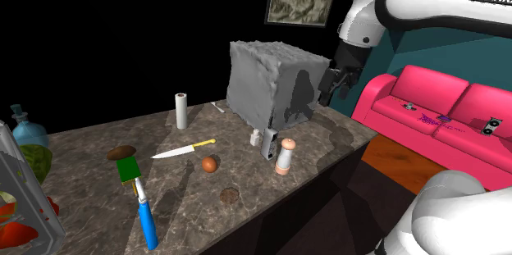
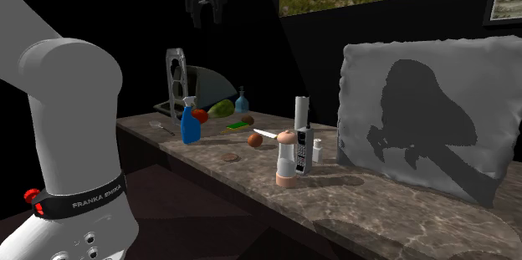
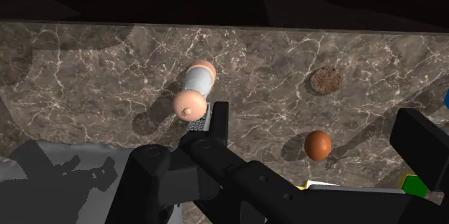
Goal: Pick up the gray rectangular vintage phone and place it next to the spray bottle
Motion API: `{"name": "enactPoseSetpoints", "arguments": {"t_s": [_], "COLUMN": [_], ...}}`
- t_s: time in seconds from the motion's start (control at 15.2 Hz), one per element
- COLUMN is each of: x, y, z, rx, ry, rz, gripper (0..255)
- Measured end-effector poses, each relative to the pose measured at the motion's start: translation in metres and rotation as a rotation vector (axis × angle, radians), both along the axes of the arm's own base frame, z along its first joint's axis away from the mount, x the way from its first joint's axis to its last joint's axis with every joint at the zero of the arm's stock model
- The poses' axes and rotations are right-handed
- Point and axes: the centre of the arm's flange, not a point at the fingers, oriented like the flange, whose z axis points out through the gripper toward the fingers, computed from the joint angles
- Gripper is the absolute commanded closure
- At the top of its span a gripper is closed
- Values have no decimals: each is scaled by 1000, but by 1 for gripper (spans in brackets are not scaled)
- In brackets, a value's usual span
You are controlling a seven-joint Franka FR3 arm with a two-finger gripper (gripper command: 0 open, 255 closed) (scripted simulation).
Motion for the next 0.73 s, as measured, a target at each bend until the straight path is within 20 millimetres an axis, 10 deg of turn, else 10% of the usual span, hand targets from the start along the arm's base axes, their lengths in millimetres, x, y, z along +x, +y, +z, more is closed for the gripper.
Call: {"name": "enactPoseSetpoints", "arguments": {"t_s": [0.73], "x": [77], "y": [-42], "z": [-80], "rx": [-1], "ry": [-1], "rz": [0], "gripper": [0]}}
